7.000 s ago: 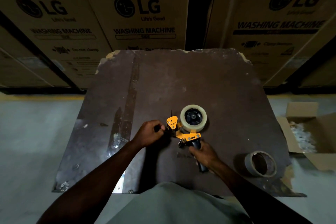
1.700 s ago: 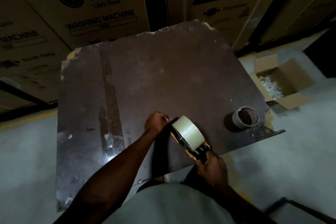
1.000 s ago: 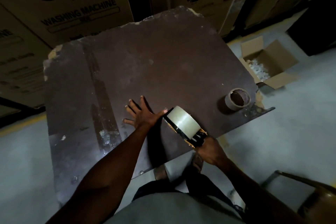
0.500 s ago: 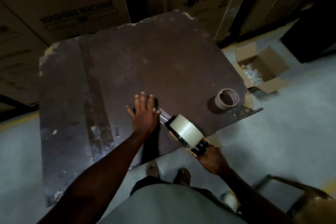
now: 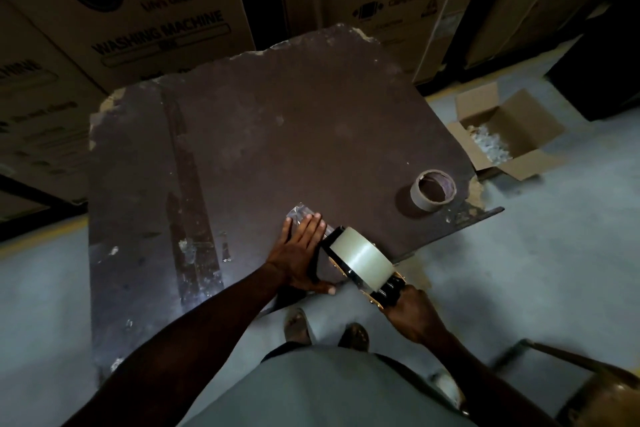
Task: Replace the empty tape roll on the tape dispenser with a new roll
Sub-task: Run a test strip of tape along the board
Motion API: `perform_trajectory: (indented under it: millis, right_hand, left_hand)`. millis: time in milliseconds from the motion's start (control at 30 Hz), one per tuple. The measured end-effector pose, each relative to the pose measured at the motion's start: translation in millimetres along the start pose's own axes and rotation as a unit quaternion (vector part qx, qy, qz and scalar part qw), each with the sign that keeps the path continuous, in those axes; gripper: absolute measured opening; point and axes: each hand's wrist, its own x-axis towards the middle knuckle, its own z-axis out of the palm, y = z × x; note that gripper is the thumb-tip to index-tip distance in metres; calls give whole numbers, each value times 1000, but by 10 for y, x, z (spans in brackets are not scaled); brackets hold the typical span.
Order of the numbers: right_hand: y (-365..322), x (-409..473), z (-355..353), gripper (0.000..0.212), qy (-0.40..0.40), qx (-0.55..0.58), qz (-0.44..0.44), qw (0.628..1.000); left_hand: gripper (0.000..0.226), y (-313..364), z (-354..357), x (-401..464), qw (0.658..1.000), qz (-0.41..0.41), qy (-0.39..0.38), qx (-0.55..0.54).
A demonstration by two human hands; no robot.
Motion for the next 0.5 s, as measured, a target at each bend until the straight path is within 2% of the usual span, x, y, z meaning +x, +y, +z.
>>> perform_trajectory:
  millis: [67,133,300,400,433,500]
  right_hand:
    - [293,77,104,56,-5,-3,3,1000]
    - [432,48,122,58,-7,-26,-4,1000]
    - [351,-218,-25,53,7,-12,-22,1000]
    - [269,-316,-87,38,4,3,-41,999]
    - [252,-332,-98,35,3,2,-43,999]
    - [236,-362,-120,29,10,1,-50,999]
  left_hand:
    - [157,39,7,-7,1000,-2,3,9]
    - [153,113,16,-7,999,16,21,20]
    - [98,330,181,76,993,101,43,45]
    - [62,398,274,70,986,148,28,78]
    - [57,408,273,59,984,156,25,81]
    - [61,428,221,31,984,160,26,78]
